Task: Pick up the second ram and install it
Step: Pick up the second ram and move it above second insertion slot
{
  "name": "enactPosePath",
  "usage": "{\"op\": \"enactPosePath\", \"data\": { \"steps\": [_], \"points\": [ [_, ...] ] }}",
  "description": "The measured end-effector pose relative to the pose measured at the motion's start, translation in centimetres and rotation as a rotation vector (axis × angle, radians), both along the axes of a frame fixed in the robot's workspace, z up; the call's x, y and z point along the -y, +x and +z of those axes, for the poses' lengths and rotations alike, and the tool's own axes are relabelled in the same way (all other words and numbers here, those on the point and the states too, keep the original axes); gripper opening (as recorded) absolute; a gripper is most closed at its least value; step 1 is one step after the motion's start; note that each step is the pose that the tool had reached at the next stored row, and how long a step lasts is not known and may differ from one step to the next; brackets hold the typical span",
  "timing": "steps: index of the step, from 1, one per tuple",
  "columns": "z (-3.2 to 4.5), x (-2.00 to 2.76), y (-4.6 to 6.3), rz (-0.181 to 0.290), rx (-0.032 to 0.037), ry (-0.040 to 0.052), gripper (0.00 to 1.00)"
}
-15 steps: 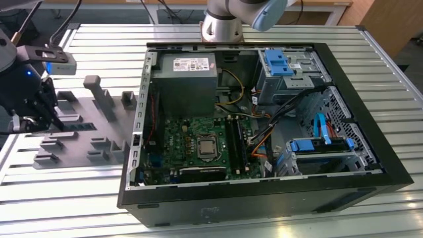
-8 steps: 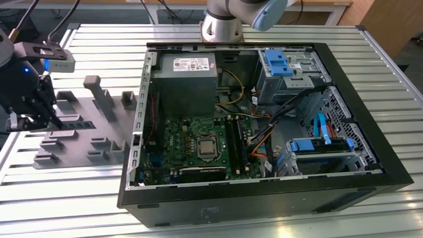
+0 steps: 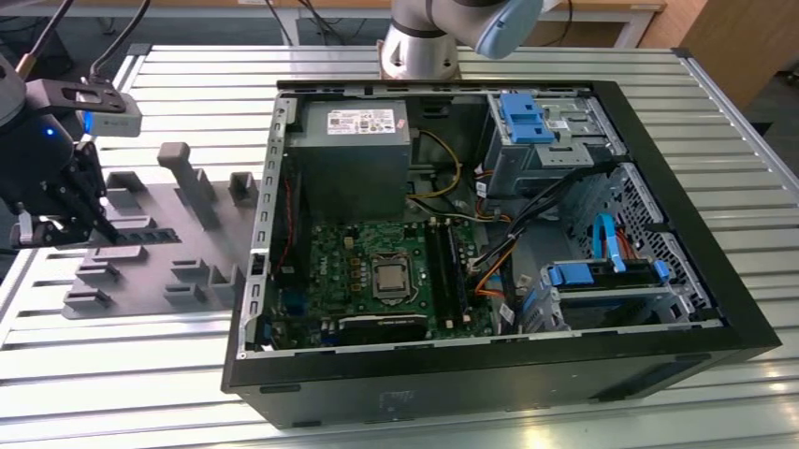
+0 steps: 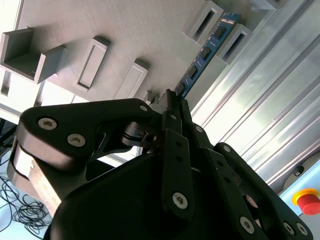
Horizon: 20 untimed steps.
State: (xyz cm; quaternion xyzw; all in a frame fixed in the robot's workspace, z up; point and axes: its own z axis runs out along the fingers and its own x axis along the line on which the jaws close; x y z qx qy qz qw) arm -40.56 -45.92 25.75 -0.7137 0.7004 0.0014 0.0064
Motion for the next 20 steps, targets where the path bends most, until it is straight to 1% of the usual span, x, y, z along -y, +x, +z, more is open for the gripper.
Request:
{"op": "enactPosePath", "data": {
  "steps": [20],
  "points": [
    [0.43,0.00,0.00,0.000,-0.0001,-0.0001,0.14]
  ]
}}
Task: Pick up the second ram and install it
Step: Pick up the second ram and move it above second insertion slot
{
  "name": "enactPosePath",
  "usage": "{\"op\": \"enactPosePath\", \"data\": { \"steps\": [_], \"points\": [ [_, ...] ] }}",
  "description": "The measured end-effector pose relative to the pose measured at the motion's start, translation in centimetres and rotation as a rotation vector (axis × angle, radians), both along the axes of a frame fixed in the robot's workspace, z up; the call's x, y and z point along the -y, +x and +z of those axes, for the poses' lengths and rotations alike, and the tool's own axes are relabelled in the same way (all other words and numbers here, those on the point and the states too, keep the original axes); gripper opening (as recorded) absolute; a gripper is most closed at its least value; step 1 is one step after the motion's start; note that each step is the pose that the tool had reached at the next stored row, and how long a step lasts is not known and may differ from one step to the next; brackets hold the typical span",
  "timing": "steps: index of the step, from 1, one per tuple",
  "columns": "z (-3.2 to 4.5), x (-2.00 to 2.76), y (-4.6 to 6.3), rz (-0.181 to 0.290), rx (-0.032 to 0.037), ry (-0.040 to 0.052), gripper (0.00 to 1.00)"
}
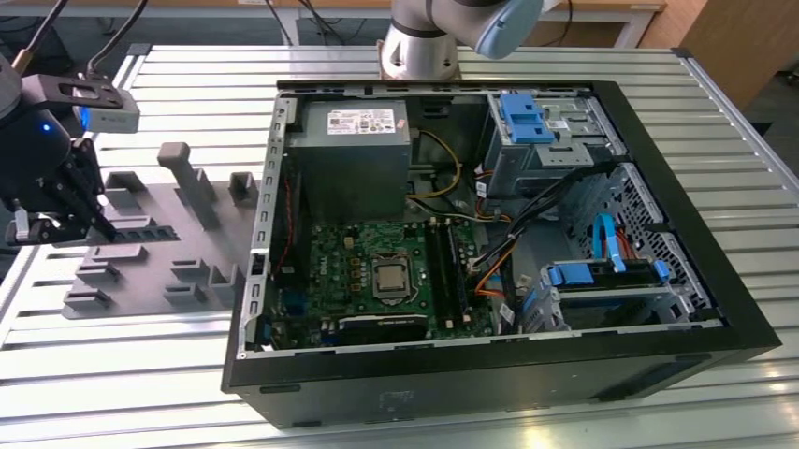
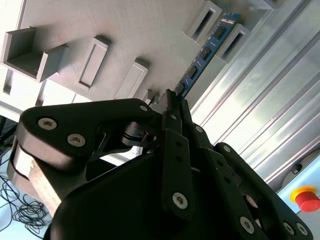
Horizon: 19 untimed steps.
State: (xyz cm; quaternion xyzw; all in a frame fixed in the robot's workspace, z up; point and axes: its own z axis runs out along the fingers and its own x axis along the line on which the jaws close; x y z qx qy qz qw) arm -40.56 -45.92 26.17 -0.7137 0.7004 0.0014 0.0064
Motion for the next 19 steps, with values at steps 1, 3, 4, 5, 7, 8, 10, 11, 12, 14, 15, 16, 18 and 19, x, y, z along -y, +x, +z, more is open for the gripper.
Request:
{"op": "enactPosePath", "data": {
  "steps": [1,3,4,5,7,8,10,11,12,14,15,16,18,19],
  "points": [
    [0.01,0.00,0.00,0.000,0.0001,0.0001,0.14],
    [0.04,0.00,0.00,0.000,0.0002,0.0001,0.14],
    [0.06,0.00,0.00,0.000,0.0001,0.0001,0.14],
    [0.09,0.00,0.00,0.000,0.0001,0.0000,0.14],
    [0.14,0.00,0.00,0.000,0.0000,0.0000,0.14],
    [0.17,0.00,0.00,0.000,0.0001,0.0000,0.14],
    [0.23,0.00,0.00,0.000,0.0000,0.0000,0.14],
    [0.27,0.00,0.00,0.000,0.0000,0.0000,0.14],
    [0.30,0.00,0.00,0.000,0.0001,0.0001,0.14],
    [0.35,0.00,0.00,0.000,0.0001,0.0000,0.14],
    [0.37,0.00,0.00,0.000,0.0001,0.0001,0.14],
    [0.40,0.00,0.00,0.000,0.0001,0.0000,0.14],
    [0.47,0.00,0.00,0.000,0.0000,0.0000,0.14],
    [0.49,0.00,0.00,0.000,0.0001,0.0001,0.14]
  ]
}}
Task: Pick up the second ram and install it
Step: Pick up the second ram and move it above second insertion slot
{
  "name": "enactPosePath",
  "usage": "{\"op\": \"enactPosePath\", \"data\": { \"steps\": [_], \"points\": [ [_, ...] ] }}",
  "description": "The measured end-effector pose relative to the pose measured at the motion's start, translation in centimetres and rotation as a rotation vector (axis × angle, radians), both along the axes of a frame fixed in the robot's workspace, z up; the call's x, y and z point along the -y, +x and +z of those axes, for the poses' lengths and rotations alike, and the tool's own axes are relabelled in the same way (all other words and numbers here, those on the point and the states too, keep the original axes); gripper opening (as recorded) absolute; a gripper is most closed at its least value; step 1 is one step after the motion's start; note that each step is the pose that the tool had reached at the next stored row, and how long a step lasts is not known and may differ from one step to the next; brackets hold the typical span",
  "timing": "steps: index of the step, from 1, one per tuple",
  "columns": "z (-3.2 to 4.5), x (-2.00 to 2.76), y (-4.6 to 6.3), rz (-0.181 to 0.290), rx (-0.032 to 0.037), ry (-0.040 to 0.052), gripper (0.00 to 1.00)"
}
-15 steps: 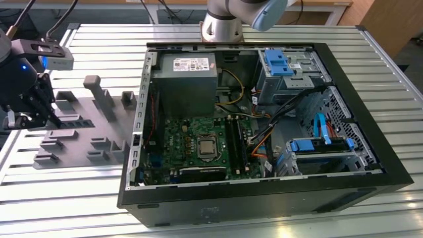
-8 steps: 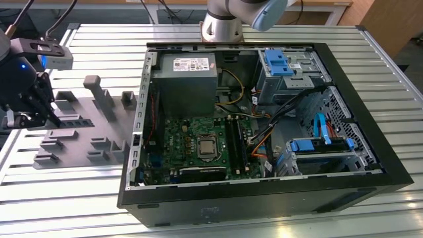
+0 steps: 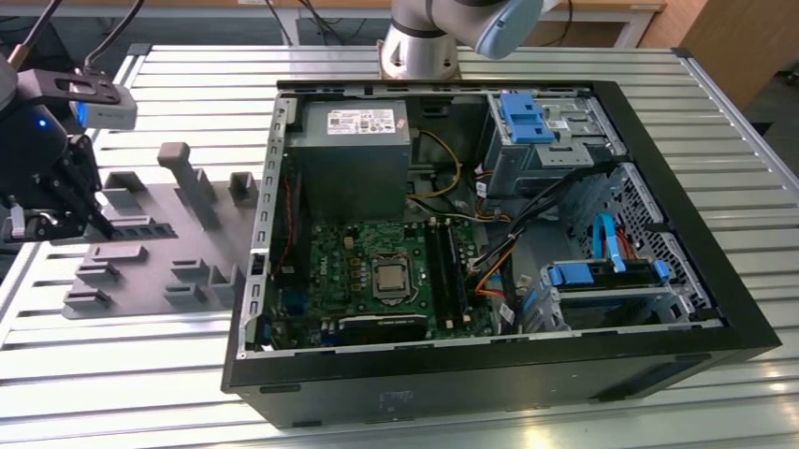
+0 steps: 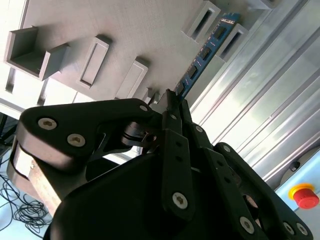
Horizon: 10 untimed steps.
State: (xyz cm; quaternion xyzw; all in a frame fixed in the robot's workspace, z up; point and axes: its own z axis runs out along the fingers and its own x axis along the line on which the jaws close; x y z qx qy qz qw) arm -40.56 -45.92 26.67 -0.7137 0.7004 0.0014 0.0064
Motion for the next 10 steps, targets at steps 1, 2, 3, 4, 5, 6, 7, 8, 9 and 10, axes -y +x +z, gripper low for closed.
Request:
{"op": "enactPosePath", "data": {
  "steps": [1,2,3,4,5,6,7,8,9,10],
  "points": [
    [0.03,0.00,0.00,0.000,0.0000,0.0000,0.14],
    [0.07,0.00,0.00,0.000,0.0000,-0.0001,0.14],
    [0.11,0.00,0.00,0.000,0.0000,-0.0001,0.14],
    [0.17,0.00,0.00,0.000,-0.0002,-0.0002,0.14],
    [0.22,0.00,0.00,0.000,-0.0001,-0.0002,0.14],
    [0.26,0.00,0.00,0.000,0.0000,0.0000,0.14],
    [0.31,0.00,0.00,0.000,0.0001,0.0000,0.14],
    [0.37,0.00,0.00,0.000,-0.0001,0.0000,0.14],
    [0.43,0.00,0.00,0.000,-0.0001,-0.0001,0.14],
    [0.49,0.00,0.00,0.000,0.0000,-0.0001,0.14]
  ]
}}
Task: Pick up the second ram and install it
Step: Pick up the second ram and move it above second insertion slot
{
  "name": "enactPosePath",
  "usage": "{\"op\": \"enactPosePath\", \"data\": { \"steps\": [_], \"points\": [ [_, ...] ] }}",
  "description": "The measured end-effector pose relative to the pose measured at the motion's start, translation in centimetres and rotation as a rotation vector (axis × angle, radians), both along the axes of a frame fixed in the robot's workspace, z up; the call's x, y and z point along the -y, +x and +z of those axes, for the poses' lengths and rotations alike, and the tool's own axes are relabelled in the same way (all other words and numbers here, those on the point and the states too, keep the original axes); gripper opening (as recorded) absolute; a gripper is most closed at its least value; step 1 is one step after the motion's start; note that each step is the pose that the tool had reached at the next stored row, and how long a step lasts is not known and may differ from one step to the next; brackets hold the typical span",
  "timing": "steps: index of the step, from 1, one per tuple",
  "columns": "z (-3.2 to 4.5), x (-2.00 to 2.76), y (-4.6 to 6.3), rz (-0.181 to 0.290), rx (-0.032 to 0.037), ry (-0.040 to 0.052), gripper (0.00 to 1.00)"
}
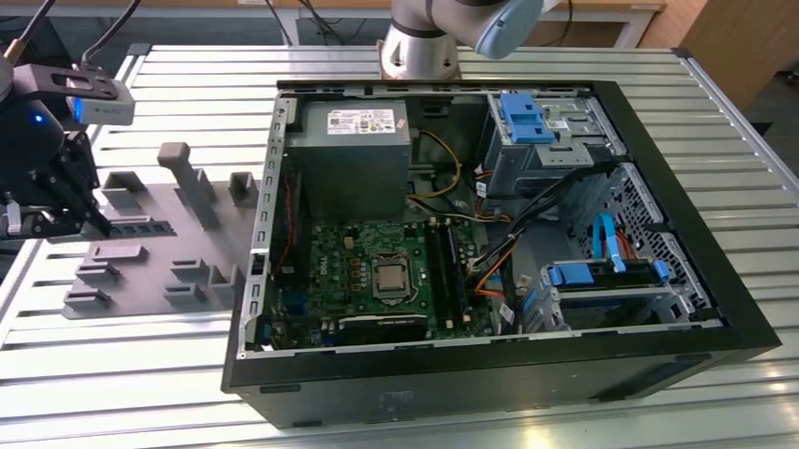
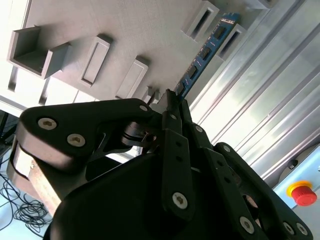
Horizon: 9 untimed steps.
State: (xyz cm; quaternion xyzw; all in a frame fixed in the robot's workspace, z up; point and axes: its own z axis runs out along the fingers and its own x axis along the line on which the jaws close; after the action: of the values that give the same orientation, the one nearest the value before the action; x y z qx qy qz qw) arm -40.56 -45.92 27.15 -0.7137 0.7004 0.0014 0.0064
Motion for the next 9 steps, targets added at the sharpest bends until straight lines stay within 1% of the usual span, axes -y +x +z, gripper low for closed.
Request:
{"op": "enactPosePath", "data": {
  "steps": [9],
  "points": [
    [0.50,0.00,0.00,0.000,0.0000,0.0000,0.14]
  ]
}}
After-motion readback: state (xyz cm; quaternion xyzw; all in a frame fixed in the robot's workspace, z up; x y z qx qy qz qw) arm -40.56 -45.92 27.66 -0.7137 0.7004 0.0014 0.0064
